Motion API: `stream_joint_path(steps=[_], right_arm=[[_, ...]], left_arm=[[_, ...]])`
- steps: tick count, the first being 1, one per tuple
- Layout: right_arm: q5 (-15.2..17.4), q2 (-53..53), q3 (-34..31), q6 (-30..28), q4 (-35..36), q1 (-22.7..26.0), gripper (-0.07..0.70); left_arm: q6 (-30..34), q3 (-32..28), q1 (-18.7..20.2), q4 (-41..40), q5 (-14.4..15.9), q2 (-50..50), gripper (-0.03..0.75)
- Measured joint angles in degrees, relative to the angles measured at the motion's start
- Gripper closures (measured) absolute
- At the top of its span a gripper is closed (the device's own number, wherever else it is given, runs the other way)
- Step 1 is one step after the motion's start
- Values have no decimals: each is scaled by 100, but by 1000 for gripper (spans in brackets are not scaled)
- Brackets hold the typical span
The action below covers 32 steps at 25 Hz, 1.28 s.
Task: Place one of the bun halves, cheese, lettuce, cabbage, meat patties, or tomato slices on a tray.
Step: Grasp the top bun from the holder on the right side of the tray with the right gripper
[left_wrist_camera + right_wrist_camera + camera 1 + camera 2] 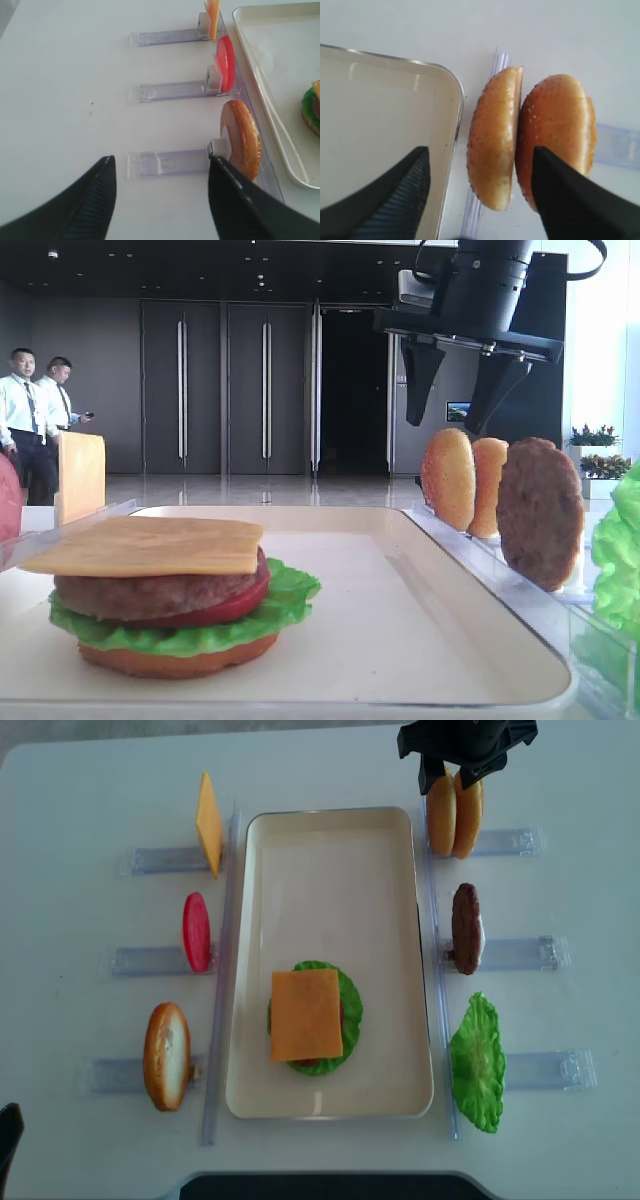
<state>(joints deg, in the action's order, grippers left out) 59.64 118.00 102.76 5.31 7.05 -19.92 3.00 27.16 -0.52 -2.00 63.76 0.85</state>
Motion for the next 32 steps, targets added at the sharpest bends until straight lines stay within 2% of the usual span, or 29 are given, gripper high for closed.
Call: stream_joint_path(steps=[14,32], right_arm=[[-36,5,0,-38,79,165,206],[-148,512,97,-163,464,159,208]], left_arm=[[0,0,0,-2,0,0,265],[-29,0,0,-26,0,0,265]])
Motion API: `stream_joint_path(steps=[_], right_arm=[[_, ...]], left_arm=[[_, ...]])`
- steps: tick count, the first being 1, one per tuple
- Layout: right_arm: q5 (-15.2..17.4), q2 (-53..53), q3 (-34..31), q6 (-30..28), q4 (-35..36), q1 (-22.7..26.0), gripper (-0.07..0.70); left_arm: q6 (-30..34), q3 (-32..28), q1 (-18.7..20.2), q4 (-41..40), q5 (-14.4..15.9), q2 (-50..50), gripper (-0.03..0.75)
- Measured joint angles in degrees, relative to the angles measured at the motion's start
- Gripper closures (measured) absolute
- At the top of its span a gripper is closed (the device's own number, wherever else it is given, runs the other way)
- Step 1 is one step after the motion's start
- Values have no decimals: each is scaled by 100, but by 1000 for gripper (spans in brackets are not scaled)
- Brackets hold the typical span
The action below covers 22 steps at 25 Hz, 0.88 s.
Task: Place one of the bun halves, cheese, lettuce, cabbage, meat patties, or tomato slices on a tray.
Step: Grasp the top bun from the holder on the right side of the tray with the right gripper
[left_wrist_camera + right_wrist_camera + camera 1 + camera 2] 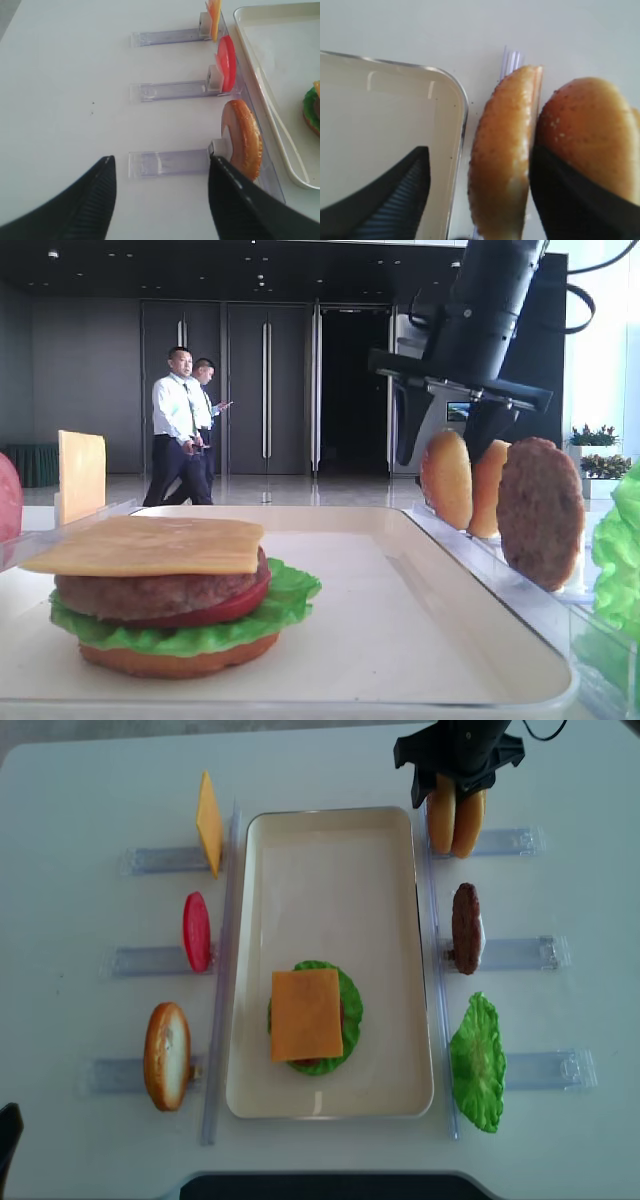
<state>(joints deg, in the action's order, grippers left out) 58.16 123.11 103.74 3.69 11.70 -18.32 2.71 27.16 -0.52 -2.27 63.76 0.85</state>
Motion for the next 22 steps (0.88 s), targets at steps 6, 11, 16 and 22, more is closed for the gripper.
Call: stream_joint_path(steps=[6,11,16,22], right_arm=[[-10,59,-19,35,-28,-12,232],[23,59,-26,39,-160,-6,322],[120,59,-26,51,-201,0,381],[242,42,-26,55,-205,0,386]], left_arm=[[-16,0,0,-33,0,0,265],[-16,0,0,-33,0,0,265],[-16,0,0,-33,0,0,265],[-16,0,0,-33,0,0,265]])
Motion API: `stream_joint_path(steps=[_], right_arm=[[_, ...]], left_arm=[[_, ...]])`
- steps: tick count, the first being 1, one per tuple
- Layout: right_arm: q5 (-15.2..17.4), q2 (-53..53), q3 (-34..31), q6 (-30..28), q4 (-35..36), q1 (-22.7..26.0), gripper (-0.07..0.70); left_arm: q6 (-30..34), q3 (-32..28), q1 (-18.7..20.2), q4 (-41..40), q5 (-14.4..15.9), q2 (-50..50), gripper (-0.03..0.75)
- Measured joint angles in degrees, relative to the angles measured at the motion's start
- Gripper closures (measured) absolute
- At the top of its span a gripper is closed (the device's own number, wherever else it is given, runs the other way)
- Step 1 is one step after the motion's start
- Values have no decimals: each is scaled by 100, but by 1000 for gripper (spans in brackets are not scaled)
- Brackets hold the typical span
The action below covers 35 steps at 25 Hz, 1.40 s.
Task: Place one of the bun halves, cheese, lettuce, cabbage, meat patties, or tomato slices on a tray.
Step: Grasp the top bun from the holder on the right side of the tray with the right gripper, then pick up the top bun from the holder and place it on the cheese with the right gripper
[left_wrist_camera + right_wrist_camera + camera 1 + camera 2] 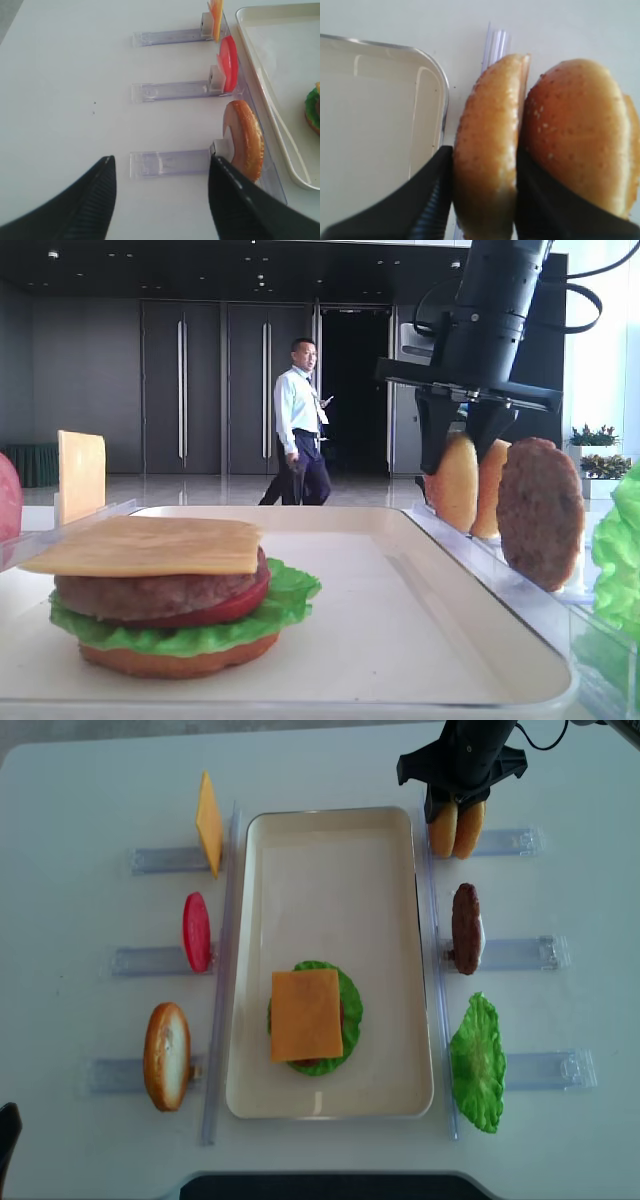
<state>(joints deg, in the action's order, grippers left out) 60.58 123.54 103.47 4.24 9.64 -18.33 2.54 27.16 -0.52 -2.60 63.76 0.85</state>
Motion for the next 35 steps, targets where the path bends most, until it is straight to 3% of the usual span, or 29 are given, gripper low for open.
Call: stream_joint_path(steps=[10,16,23,31,35], right_arm=[[425,-741,0,-5,-145,-109,386],[907,-1436,0,30,-183,-152,387],[949,-2164,0,114,-133,-164,388],[964,-2303,-48,298,-81,-164,388],[959,-2474,-382,380,-29,-164,391]], left_arm=[[0,0,0,0,0,0,265],[0,0,0,0,0,0,265],[0,0,0,0,0,0,265],[0,0,0,0,0,0,265],[0,0,0,0,0,0,265]])
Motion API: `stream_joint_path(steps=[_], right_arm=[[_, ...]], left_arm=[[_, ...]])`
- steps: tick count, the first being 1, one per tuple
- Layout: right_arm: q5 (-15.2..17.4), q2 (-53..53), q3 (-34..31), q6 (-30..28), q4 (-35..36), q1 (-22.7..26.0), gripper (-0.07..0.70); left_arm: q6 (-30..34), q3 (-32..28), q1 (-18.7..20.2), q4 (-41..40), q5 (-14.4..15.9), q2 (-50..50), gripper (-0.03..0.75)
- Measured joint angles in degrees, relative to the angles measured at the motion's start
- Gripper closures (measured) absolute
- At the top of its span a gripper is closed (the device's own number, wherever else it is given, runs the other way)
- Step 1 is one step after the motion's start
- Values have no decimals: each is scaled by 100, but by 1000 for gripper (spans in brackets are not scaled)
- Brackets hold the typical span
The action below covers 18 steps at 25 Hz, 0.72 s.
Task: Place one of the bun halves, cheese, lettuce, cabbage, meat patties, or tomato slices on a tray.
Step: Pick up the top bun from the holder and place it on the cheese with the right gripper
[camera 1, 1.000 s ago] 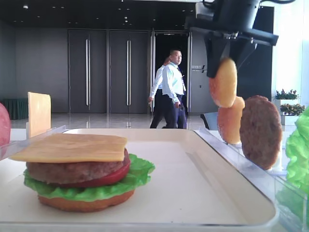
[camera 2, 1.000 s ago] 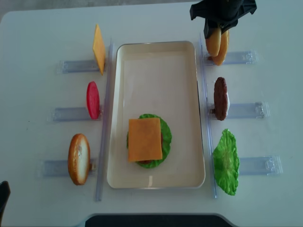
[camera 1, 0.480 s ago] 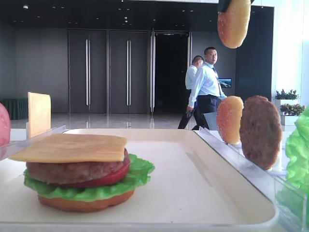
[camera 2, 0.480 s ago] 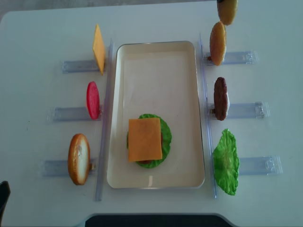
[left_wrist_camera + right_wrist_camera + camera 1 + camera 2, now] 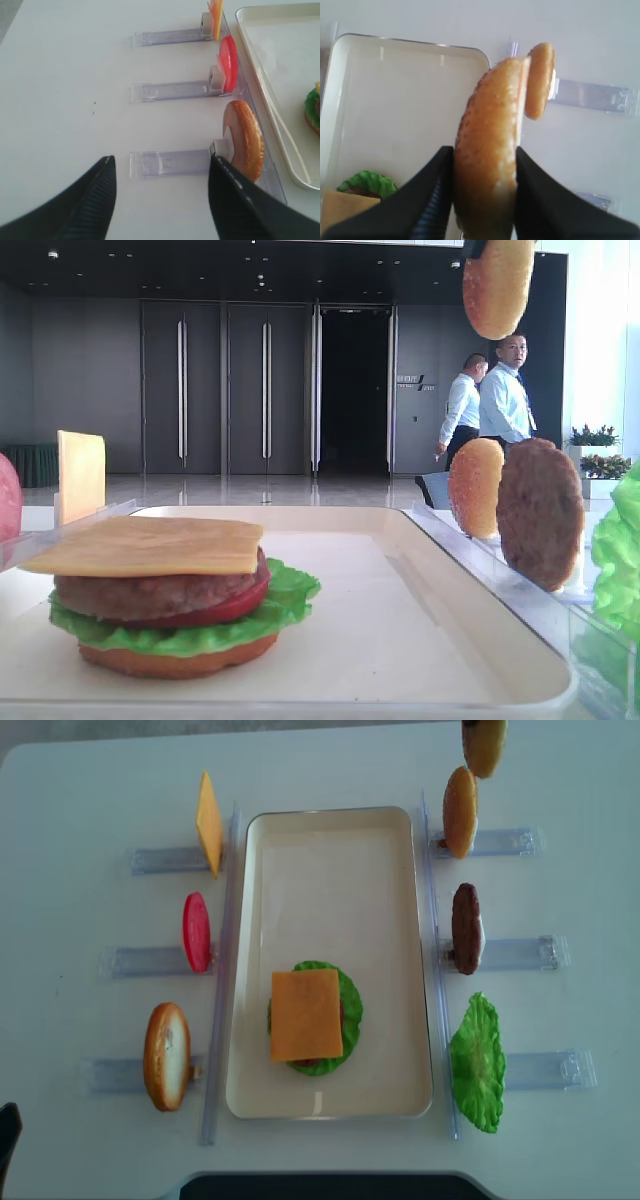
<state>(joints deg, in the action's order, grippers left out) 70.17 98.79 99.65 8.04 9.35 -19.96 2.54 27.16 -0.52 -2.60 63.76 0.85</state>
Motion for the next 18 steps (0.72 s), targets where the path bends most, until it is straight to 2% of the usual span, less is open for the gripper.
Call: stream_joint_path(steps=[6,14,18], right_arm=[[6,-935,-1195,198,-57,0,391],[11,-3264,-3390,675,72,0,393],[37,-4444,-4234,928,91,0,394]], left_arm=[[0,0,0,0,0,0,265],[0,0,0,0,0,0,265],[0,0,-6,0,0,0,265]])
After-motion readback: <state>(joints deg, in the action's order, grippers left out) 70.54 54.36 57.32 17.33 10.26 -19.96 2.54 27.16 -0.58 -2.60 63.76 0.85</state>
